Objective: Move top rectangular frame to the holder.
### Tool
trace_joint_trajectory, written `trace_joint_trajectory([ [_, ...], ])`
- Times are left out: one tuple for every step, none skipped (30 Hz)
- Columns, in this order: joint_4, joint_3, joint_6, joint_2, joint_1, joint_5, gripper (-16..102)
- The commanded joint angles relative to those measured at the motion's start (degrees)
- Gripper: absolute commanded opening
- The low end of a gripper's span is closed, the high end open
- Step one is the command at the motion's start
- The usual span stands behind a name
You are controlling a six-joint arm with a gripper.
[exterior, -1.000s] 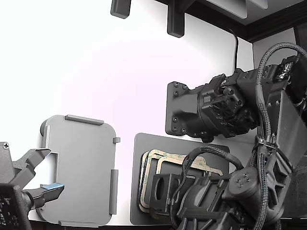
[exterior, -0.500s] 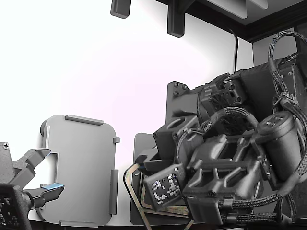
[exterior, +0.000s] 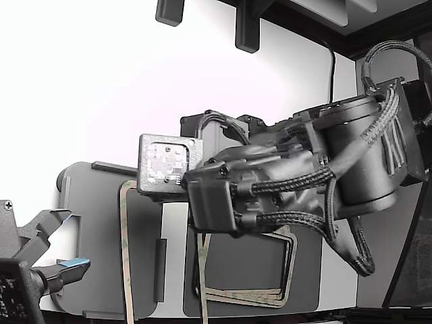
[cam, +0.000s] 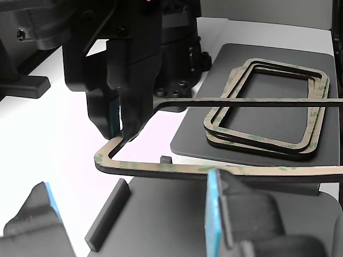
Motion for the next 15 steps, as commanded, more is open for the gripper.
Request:
trace_joint_trajectory([
  [0.53,-3.87,-0.18,-1.23,-2.11,-0.62,-10],
  [0.53,-4.39,-0.09,-2.02,-2.64,-1.23,-10],
  [0.53,-5.01,0.09,-2.90,-3.16,-1.67,-10],
  [0.53,-5.62,0.26,-3.78,-3.52,-1.85,-10],
  [0.53,-6.15,0.79,-4.66,-3.87,-1.85,-10],
  [0.53,-6.42,0.88,-5.54,-4.13,-1.93,-10],
  [0.53,-6.68,1.05,-6.33,-4.48,-2.02,-10],
  [0.53,-7.12,0.79,-7.21,-4.75,-2.02,-10],
  [0.53,-7.73,0.70,-8.26,-5.01,-2.02,-10],
  [0.53,-8.26,1.14,-9.32,-5.10,-2.02,-10],
  [0.53,-8.88,1.49,-10.28,-5.19,-1.76,-10],
  [0.53,-9.40,2.20,-11.25,-5.19,-1.41,-10],
  [0.53,-10.02,2.46,-12.22,-5.19,-1.14,-10],
  [0.53,-10.28,2.55,-12.92,-5.19,-0.97,-10],
  [0.53,-10.46,2.72,-13.45,-5.19,-0.88,-10],
])
